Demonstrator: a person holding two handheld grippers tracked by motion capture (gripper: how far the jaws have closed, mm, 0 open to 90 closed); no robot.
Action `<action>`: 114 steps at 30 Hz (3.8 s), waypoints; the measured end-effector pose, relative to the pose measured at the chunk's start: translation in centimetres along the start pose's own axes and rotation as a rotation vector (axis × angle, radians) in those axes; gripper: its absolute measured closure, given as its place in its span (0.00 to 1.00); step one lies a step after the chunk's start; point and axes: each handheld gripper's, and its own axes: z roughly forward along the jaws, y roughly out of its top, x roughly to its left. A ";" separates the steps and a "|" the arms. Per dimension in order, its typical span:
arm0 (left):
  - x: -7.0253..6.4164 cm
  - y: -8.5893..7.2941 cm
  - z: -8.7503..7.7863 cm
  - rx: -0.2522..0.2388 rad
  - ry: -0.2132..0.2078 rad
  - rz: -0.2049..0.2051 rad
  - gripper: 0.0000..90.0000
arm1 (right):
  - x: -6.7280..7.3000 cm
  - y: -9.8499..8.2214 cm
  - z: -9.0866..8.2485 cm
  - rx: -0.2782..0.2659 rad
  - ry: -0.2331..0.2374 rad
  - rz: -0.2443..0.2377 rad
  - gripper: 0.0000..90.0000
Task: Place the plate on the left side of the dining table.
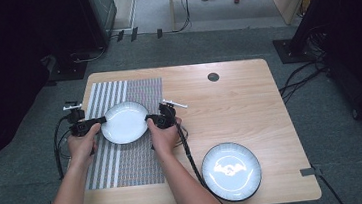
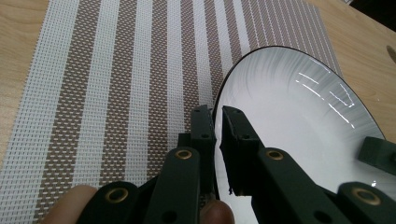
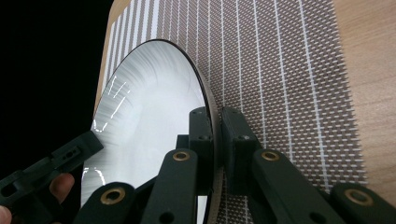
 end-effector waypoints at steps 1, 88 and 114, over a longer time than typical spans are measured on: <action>0.0 0.0 0.0 0.000 -0.003 0.004 0.92 | 0.0 0.0 0.0 0.001 0.001 0.001 0.93; -6.8 -9.6 -14.5 -0.186 -0.150 0.253 0.11 | -8.9 0.7 -31.7 -0.297 -0.147 -0.611 0.30; -1.2 -14.6 -13.6 -0.189 0.059 0.304 0.11 | -19.9 0.2 -35.3 -0.352 -0.299 -0.517 0.31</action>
